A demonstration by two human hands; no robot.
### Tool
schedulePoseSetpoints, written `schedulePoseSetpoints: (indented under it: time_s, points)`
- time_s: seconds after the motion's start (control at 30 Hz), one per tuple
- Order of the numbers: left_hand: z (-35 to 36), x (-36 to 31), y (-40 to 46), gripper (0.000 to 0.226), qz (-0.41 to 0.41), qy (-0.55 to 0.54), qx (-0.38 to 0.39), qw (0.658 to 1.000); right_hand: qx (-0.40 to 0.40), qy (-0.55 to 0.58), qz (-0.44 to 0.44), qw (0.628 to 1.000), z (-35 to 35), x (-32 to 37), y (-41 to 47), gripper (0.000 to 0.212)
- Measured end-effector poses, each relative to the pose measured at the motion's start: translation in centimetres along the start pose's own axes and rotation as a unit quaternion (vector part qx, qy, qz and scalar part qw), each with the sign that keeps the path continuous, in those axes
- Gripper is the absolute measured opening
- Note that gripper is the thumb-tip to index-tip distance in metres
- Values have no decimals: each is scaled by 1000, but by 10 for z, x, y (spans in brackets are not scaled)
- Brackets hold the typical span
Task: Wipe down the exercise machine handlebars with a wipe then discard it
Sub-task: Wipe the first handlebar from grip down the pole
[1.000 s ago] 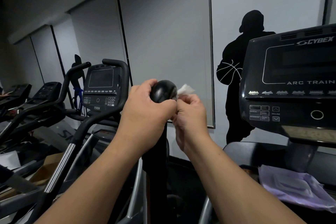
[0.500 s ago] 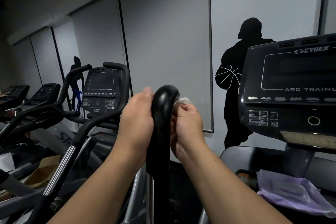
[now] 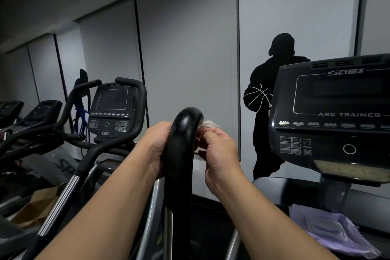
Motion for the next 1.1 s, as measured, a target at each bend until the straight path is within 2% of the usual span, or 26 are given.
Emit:
schedulePoseSetpoints:
  time_s: [0.07,0.17,0.23,0.33,0.4,0.47,0.53,0.7,0.87,0.93,1.03,1.1]
  points:
    - [-7,0,7,32,19,5,-35,999,3,-44,0,999,-2,3,-1,26]
    - [-9,0,18,20,39,10,-52,998,28,-98,-13,995,-4,8,-4,29]
    - [-9,-3,21,33,54,21,-33,998,22,-140,-42,989,-7,13,-5,28]
    - [-11,-7,23,32,92,56,-57,993,-19,-176,-135,975,-10,27,-9,21]
    - [-15,-9,23,12,118,11,-93,989,-18,-177,-217,960,-8,39,-17,20]
    - [-19,-8,21,20,128,-39,-122,983,9,-159,-290,944,-3,50,-29,14]
    - [-17,-9,20,19,137,-56,-110,983,33,-163,-339,926,3,57,-38,6]
    - [-14,-23,16,9,157,-48,-85,983,28,-264,-412,872,10,55,-47,32]
    - [-10,-21,14,5,151,-62,-58,985,-12,-279,-462,842,12,56,-47,33]
    - [-10,-25,15,4,159,-61,-63,983,-17,-272,-477,836,13,57,-47,31]
    - [-7,-32,16,7,182,-67,-56,979,-7,-255,-469,845,14,53,-44,33]
    - [-4,-31,17,8,169,-70,-42,982,-2,-250,-464,850,15,51,-42,34]
Point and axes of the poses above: each hand's wrist, its own y-axis towards the middle knuckle, its own z-axis out of the palm, x = y × z, the point moved 7 cm from there along y, towards the middle knuckle, and after that the axes turned 13 degrees about -x, right-handed, at the moved point
